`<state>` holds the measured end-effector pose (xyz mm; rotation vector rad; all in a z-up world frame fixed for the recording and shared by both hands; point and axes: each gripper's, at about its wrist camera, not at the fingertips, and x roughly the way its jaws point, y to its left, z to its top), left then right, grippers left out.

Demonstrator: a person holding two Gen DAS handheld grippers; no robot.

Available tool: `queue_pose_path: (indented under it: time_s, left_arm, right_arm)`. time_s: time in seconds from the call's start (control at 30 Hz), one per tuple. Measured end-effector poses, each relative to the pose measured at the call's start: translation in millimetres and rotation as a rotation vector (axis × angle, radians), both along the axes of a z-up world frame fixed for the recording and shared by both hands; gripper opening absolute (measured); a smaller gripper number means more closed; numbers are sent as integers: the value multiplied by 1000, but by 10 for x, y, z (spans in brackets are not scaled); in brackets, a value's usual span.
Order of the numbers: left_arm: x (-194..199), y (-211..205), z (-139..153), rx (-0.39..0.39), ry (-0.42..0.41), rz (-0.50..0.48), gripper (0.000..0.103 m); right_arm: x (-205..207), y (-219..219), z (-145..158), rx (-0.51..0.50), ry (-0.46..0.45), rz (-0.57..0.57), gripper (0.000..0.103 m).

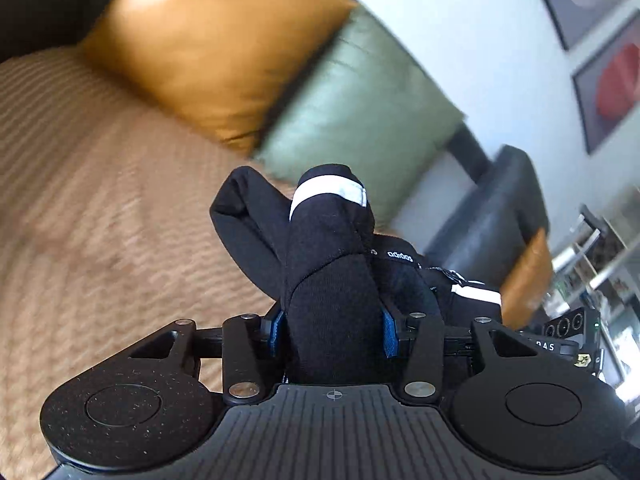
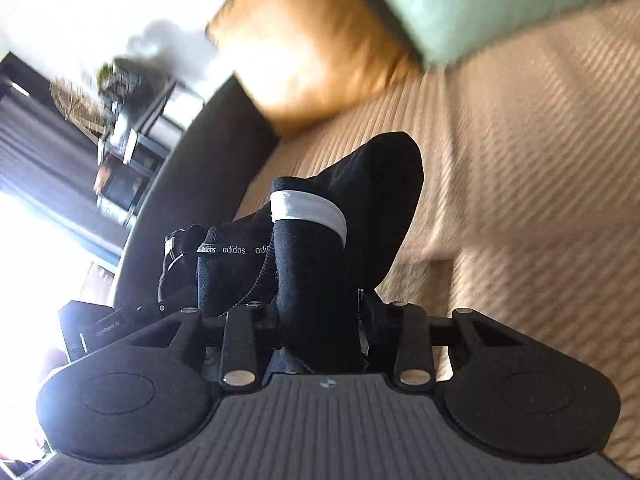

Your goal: Fold clothes

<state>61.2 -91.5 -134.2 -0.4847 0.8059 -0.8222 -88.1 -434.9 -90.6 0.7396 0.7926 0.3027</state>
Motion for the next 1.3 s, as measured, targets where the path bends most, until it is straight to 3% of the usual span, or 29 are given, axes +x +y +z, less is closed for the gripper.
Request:
queue_pose_path:
  time_s: [0.2,0.3,0.47,0.53,0.57,0.6,0.67,0.73,0.83,0.93,1.07,1.2,1.3]
  left_arm:
    - [681,-1106,88,-53,-40,-73,46]
    - [1062,-1616,-158,-50,-30,-82,46]
    - [1697,-2464,-576,-44,-12,-94,49]
    - [1916,-2661,-910,37,45,-60,56]
    - [1973,-2659,-1032,57,80,-35,59]
    - [2025,-2651,-1149,76,115,-10,54]
    - [1991,-2469,-1108,15,91,-9,55]
    - [1916,-2282,-969,-9,37,-3,61]
    - [1906,-2218,-776,14,0,19,63]
    - [1949,-2317,-681,51,-24,14,74]
    - [2035,-2454,-769,117,-15,14,74]
    - [2113,-2534,-864,97,1,6,74]
    - [2168,-2611,-940,110,17,-8,74]
  right_arm:
    - [221,-901,374,-118,-96,-142,39]
    - [481,-1380,361,-175,-129,-193,39]
    - [1036,-2150,40,-250,-143,-249,39]
    - [1246,-2384,-276,-267,-107,-281,41]
    - [1338,-2475,-437,-284,-71,-310,50]
    - [1395,-2530,-577,-312,-14,-358,52]
    - [1475,-2622,-805,-359,68,-437,52]
    - [1384,-2619,-768,-373,-2,-434,51]
    - [1251,-2489,-511,-540,-51,-440,54]
    - [1263,-2414,-356,-578,-42,-439,55]
    - [1464,-2232,-307,-694,-6,-421,55]
    - [1678,-2011,-422,-844,26,-365,53]
    - [1808,-2032,-532,-848,52,-351,50]
